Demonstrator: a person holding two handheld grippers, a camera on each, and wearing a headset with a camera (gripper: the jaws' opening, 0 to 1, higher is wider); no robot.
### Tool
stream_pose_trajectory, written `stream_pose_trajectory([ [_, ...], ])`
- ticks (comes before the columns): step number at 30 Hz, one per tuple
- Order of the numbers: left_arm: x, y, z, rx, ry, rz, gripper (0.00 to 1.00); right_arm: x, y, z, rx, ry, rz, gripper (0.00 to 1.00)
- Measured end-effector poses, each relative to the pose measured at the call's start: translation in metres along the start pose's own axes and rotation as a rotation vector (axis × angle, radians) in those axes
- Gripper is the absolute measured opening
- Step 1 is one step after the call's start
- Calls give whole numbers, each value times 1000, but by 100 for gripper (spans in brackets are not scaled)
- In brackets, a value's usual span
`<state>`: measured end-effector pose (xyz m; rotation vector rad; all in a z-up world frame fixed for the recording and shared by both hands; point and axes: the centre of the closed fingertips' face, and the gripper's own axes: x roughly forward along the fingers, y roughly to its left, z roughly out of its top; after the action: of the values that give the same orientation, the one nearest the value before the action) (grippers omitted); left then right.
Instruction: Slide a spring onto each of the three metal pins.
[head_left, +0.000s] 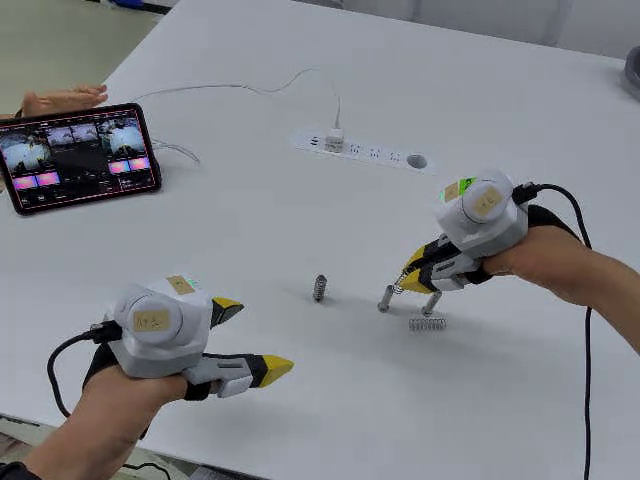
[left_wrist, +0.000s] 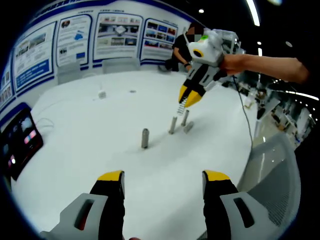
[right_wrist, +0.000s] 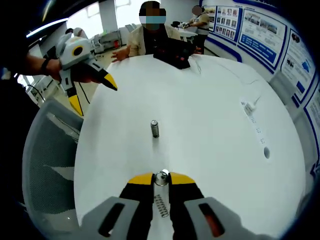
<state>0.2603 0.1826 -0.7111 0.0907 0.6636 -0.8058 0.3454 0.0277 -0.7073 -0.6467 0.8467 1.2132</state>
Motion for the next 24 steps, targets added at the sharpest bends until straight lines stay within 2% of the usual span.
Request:
stream_pose_trajectory([
  [12, -3, 2, -6, -13, 10, 11, 63, 12, -5, -1, -6, 12, 11, 12],
  [24, -4, 5, -6, -16, 11, 17, 63, 26, -9, -13, -13, 49, 37, 12],
])
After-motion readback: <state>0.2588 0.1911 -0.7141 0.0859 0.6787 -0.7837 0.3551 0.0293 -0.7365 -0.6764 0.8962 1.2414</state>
